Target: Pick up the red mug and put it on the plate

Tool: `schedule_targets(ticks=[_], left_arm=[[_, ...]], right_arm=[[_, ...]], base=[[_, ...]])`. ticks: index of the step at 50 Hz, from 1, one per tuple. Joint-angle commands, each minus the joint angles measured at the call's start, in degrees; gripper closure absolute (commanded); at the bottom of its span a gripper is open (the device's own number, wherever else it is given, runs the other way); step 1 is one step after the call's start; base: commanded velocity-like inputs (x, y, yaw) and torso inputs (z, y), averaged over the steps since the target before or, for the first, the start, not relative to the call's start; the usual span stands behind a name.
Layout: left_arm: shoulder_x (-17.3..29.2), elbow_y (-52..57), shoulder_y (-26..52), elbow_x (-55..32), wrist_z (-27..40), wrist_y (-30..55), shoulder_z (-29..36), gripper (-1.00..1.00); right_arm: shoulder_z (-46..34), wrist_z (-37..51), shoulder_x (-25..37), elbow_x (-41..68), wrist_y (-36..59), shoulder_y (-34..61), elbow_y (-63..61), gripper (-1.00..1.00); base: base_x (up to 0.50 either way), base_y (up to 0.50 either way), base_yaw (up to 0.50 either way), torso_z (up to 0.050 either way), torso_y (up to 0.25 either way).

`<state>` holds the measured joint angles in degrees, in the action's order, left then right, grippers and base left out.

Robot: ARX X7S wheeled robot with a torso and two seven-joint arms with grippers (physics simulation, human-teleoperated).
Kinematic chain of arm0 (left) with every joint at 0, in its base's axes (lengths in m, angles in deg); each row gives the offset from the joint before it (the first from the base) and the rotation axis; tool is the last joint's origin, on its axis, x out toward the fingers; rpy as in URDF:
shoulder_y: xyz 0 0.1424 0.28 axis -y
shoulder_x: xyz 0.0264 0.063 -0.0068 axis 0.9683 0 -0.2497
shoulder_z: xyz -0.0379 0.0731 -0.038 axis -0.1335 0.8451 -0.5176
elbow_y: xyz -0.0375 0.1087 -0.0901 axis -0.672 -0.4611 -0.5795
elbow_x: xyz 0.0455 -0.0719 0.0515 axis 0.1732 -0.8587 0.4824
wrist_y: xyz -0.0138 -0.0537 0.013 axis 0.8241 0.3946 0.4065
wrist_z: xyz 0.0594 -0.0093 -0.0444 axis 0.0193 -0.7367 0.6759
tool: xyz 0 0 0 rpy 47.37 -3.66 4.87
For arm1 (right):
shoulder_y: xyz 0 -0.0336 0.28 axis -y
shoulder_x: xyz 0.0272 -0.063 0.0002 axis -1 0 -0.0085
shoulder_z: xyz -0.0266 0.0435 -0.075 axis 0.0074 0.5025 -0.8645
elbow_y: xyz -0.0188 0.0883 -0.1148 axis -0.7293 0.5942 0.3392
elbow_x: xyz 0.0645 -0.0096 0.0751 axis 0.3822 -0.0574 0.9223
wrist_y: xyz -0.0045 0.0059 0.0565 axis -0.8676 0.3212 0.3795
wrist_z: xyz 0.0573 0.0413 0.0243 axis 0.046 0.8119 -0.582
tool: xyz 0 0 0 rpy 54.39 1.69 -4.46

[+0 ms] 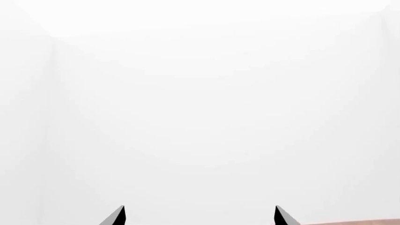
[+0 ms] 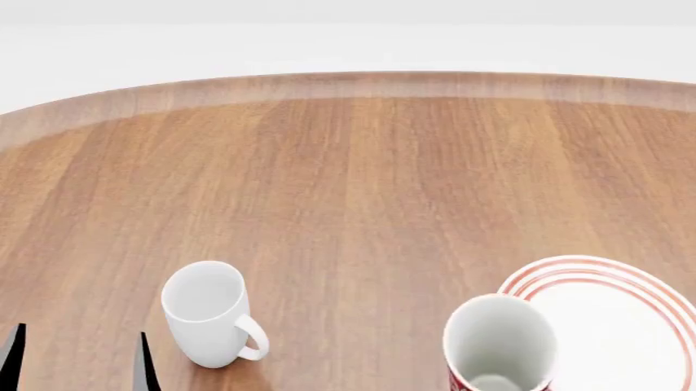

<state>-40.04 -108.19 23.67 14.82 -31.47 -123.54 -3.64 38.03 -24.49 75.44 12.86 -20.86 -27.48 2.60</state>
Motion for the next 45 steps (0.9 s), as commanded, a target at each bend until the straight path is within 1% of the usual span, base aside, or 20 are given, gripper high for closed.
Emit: schedule_targets(ticks=[1,6,13,20,21,22,24,35,45], left_arm=[[0.1,-0.1,0.1,-0.1,0.1,-0.2,0.1,-1.00],[0.1,0.0,0.1,0.0,0.2,-0.1,0.2,-1.00],[0.1,-0.1,0.1,-0.1,0.3,-0.2,0.3,-1.00],[0.1,-0.2,0.1,0.0,0.5,-0.3,0.2,-1.00],[0.1,-0.2,0.1,0.2,0.6,-0.4,0.2,-1.00],[0.1,-0.2,0.1,0.1,0.6,-0.4,0.2,-1.00],[0.1,-0.3,0.2,0.1,0.7,-0.6,0.2,-1.00],[0.2,-0.3,0.2,0.2,0.8,-0.5,0.3,-1.00],[0.1,-0.5,0.3,0.3,1.1,-1.0,0.4,-1.00]], right_arm=[[4.5,7.3,6.9,11.6,6.0,4.6,-7.0,1.00],[4.4,10.2,8.6,17.1,5.1,7.8,-6.4,1.00],[1.6,14.7,10.0,22.7,10.1,15.7,-6.6,1.00],[0.9,18.2,11.2,27.9,12.3,21.1,-6.1,1.00],[0.2,19.9,12.1,29.3,14.5,23.2,-6.3,1.00],[0.0,20.5,12.4,29.6,14.9,24.0,-6.5,1.00],[0.9,21.6,13.6,32.3,14.1,24.9,-6.7,1.00],[4.1,26.9,18.2,39.6,12.7,27.6,-6.1,1.00],[5.0,28.9,20.1,42.9,12.2,29.5,-5.1,1.00]], base=[[0.00,0.00,0.00,0.000,0.000],[0.00,0.00,0.00,0.000,0.000],[0.00,0.00,0.00,0.000,0.001],[0.00,0.00,0.00,0.000,0.000],[0.00,0.00,0.00,0.000,0.000],[0.00,0.00,0.00,0.000,0.000],[0.00,0.00,0.00,0.000,0.000],[0.00,0.00,0.00,0.000,0.000],[0.00,0.00,0.00,0.000,0.000]])
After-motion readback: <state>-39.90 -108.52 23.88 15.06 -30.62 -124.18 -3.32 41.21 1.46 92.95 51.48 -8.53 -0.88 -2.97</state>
